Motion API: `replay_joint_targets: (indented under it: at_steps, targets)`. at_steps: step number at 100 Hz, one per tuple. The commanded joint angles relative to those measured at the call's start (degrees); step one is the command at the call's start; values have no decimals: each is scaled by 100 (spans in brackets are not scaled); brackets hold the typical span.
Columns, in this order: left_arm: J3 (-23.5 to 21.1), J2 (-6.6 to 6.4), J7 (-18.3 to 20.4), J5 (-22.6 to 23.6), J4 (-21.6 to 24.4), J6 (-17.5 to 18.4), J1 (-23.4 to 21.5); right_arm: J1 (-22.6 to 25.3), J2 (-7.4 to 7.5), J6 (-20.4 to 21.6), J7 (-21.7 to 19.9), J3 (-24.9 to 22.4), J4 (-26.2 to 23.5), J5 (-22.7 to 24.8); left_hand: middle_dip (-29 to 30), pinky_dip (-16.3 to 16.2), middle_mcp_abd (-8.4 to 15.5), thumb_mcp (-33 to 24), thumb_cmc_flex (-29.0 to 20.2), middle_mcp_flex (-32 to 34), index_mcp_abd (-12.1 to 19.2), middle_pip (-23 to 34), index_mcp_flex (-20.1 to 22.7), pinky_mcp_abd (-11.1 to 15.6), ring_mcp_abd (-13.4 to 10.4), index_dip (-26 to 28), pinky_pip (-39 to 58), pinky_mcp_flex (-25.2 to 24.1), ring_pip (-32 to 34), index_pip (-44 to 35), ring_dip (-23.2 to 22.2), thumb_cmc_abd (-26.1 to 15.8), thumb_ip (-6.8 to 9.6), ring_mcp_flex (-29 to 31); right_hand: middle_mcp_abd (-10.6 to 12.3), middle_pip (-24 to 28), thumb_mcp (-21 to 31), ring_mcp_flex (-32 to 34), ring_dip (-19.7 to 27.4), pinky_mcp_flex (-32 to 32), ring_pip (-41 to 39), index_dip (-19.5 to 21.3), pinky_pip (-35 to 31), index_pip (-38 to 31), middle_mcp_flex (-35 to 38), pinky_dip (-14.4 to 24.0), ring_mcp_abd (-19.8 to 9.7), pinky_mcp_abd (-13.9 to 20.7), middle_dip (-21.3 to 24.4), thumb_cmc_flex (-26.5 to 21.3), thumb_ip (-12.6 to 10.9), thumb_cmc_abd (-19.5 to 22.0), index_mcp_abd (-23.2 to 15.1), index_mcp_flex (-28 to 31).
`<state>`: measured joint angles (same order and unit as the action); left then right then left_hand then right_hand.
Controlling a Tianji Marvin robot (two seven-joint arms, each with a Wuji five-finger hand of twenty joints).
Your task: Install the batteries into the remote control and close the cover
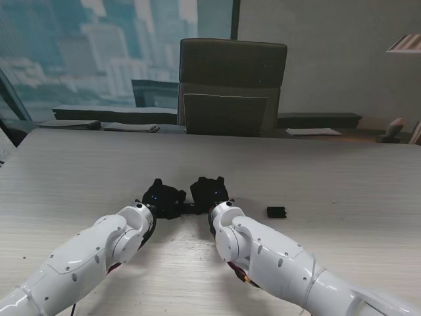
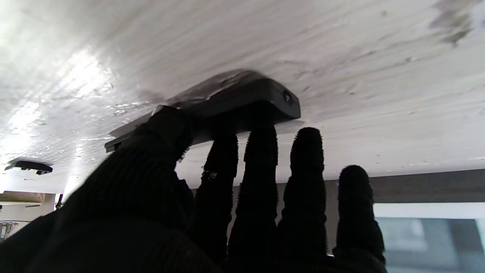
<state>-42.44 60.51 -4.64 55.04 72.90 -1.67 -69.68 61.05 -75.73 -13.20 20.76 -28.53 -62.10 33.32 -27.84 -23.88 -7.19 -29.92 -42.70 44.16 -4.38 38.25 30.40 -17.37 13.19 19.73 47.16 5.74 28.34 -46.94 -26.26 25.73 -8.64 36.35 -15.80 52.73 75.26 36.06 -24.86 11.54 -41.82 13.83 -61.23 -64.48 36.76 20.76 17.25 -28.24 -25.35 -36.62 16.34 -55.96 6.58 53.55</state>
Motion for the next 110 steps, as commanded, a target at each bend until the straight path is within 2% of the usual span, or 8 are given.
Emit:
replay_joint_targets:
  at_steps: [1,69,110]
  targets:
    - [96,28,204,-18,-117,-3,-123,12,-41,-10,-70,45,42,9,224,-131,508,-100,-66,302,752,-191,487,-48,108,175,181,-23,64,-530,-46,-398,330,47,-143,-60,313,-106,73,-98,66,70,101,-170,-180,-90,73,-191,75,-125,-28,-101,58,216]
    - [116,31,237,-33,-106,-34,-108,-26,-120,-91,10,110,235,-26,288,-138,495,-39,-39,288,733,-160,493,-49,116,174,196,-29,74,-513,-52,-424,355,38,-141,-71,308,-132,78,-119,103,58,110,-188,-217,-85,43,-177,63,-135,-37,-63,88,197]
    - [148,37,208,-44,-139,-24,-79,-101,-180,-103,79,112,371,-79,299,-139,521,-176,-87,298,749,-146,494,-56,105,189,199,-22,70,-533,-47,-298,352,56,-121,-57,290,-141,74,-119,102,68,101,-193,-227,-80,22,-162,54,-141,-44,-18,110,168]
